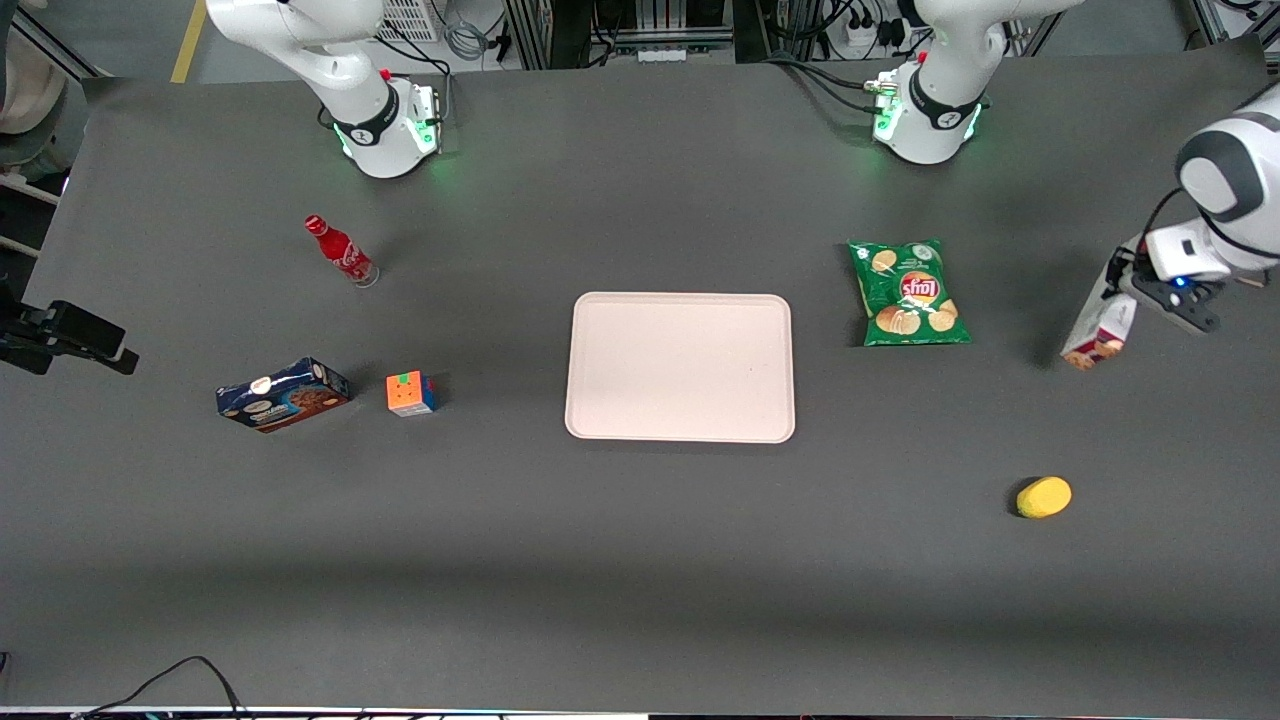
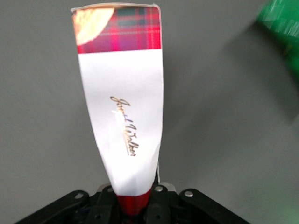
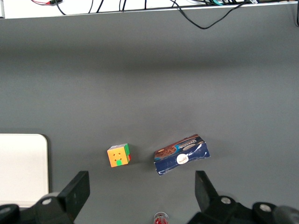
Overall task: Place red cookie box on tray
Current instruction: 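Carry the held cookie box past the chip bag over the white tray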
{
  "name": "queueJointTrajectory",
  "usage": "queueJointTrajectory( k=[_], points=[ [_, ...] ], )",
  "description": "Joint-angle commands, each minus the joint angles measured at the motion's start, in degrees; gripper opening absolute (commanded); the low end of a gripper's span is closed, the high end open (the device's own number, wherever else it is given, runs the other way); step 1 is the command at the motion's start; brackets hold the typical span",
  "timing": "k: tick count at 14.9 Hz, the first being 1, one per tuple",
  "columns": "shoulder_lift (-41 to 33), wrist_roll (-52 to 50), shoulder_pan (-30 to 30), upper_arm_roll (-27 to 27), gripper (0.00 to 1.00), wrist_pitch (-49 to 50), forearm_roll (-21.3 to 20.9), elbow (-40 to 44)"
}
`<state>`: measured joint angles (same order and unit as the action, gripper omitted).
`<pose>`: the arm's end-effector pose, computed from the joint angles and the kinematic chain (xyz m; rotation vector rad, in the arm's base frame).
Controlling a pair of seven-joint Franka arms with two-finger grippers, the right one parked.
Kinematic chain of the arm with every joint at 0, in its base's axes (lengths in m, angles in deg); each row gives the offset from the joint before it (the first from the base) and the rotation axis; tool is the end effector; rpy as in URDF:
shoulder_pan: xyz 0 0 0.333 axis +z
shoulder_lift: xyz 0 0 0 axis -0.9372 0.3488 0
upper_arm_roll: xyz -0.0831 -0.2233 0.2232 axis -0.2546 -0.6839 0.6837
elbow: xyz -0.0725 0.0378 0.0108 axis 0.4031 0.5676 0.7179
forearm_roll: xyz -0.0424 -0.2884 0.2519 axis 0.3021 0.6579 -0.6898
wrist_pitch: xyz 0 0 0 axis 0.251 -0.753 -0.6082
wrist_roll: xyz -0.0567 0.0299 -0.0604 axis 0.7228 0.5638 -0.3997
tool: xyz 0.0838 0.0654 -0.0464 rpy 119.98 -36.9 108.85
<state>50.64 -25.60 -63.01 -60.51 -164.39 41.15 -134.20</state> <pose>0.4307 0.2077 0.2884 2.9037 -0.9819 -0.1378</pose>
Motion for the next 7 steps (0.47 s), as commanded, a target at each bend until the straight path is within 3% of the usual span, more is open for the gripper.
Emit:
queueJointTrajectory(
  k=[1, 7],
  points=[
    [0.6, -11.3, -1.6, -6.3, 0.0, 16.0, 1.0, 15.2],
    [0.5, -42.4, -2.8, -23.3, 0.0, 29.5, 1.0, 27.4]
  ],
)
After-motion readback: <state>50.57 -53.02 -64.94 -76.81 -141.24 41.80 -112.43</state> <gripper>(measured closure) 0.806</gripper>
